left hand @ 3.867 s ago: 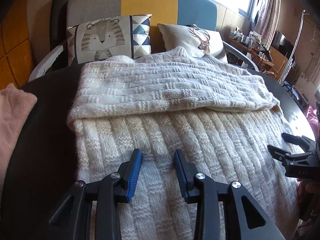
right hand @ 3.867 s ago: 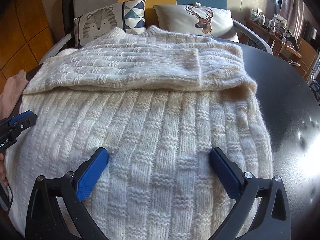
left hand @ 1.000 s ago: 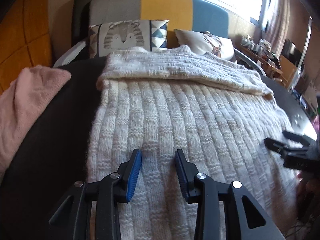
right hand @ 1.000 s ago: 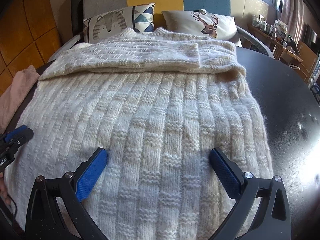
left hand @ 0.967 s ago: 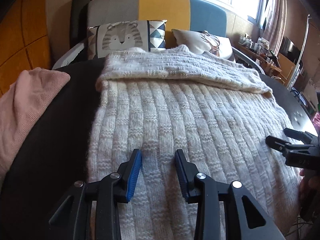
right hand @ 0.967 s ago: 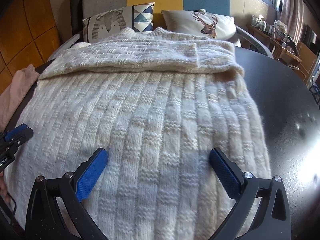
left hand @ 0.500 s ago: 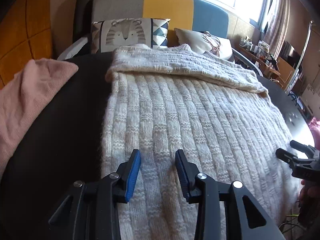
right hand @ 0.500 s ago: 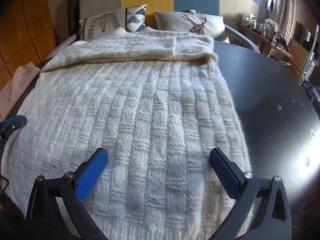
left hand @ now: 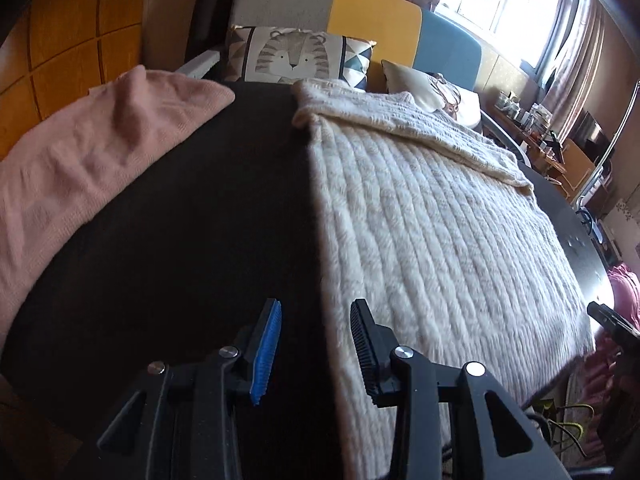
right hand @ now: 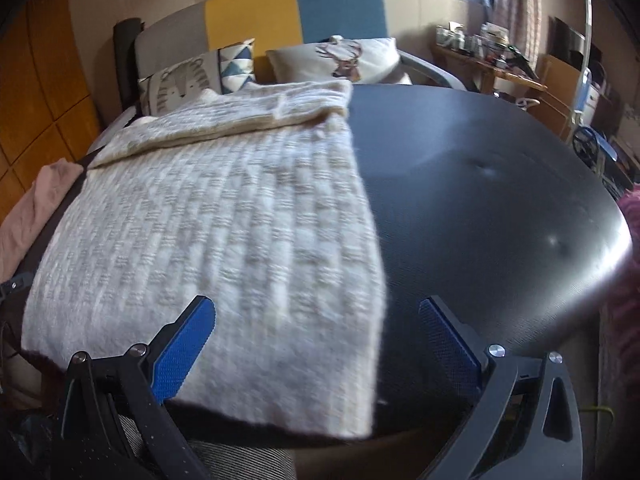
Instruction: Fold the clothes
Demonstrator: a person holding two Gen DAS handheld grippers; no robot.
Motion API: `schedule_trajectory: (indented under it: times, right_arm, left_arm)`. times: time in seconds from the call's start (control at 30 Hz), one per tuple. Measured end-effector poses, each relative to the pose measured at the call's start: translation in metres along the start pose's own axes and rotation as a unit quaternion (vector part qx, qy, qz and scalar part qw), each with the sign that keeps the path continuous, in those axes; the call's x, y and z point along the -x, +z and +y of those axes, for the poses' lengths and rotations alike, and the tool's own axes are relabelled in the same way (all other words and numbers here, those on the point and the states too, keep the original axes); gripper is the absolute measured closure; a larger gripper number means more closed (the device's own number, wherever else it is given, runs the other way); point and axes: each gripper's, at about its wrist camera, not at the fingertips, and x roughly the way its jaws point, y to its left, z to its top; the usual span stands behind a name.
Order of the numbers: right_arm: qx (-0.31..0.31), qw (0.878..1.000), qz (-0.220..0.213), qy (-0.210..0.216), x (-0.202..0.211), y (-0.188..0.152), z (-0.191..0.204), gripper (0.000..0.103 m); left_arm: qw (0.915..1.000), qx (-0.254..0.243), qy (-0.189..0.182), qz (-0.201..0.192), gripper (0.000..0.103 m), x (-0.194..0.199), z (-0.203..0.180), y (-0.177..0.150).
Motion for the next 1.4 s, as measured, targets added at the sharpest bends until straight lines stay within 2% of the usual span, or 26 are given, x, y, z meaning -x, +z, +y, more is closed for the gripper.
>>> schedule_trajectory:
  times: [0.13,0.23,0.3,0.5,0.7,0.9,1.0,1.1,1.33,1.4]
  right_arm:
    - [-0.019,1.000,0.002,-0.005,0.006,-0.005,-0.018,0.000]
    - [-0.024,1.000,0.007,0.005,0.005,-0.008,-0.021,0.000]
    - [-0.021,1.000,0.012,0.010,0.002,-0.011,-0.019,0.000]
    - [-0.008,0.999,0.032,0.021,-0.015,-0.022,-0.006,0.000]
    - [0.012,1.000,0.024,0.015,-0.017,-0.030,0.003,0.000]
    - [0.015,1.000,0.020,0.013,-0.015,-0.033,0.004,0.000]
    - [0.015,1.000,0.018,0.016,-0.014,-0.033,0.004,0.000]
    - [0.014,1.000,0.013,0.017,-0.014,-0.034,0.004,0.000]
    - [0.019,1.000,0.008,0.020,-0.013,-0.036,0.004,0.001]
    - [0.026,0.999,0.007,0.025,-0.012,-0.036,0.006,0.007]
  left_arm:
    - [0.9996,0.005,-0.026,0.013,0.067,0.001,0.005,-0.009]
    - [0.9975,0.010,-0.063,0.029,0.067,-0.002,0.002,-0.014]
    - [0.9971,0.003,-0.070,0.030,0.067,-0.004,-0.003,-0.016]
    - [0.9964,0.001,-0.077,0.036,0.066,-0.005,-0.007,-0.017]
    - [0.9953,0.016,-0.086,0.042,0.063,-0.008,-0.002,-0.016]
    - [0.9963,-0.009,-0.067,0.053,0.056,-0.010,-0.014,-0.013]
    - [0.9945,-0.015,-0.084,0.061,0.056,-0.010,-0.019,-0.013]
    - [0.9945,-0.023,-0.082,0.060,0.056,-0.009,-0.023,-0.014]
    - [0.9933,0.009,-0.096,0.064,0.056,-0.010,-0.017,-0.013]
    - [0.9928,0.017,-0.100,0.063,0.057,-0.010,-0.015,-0.013]
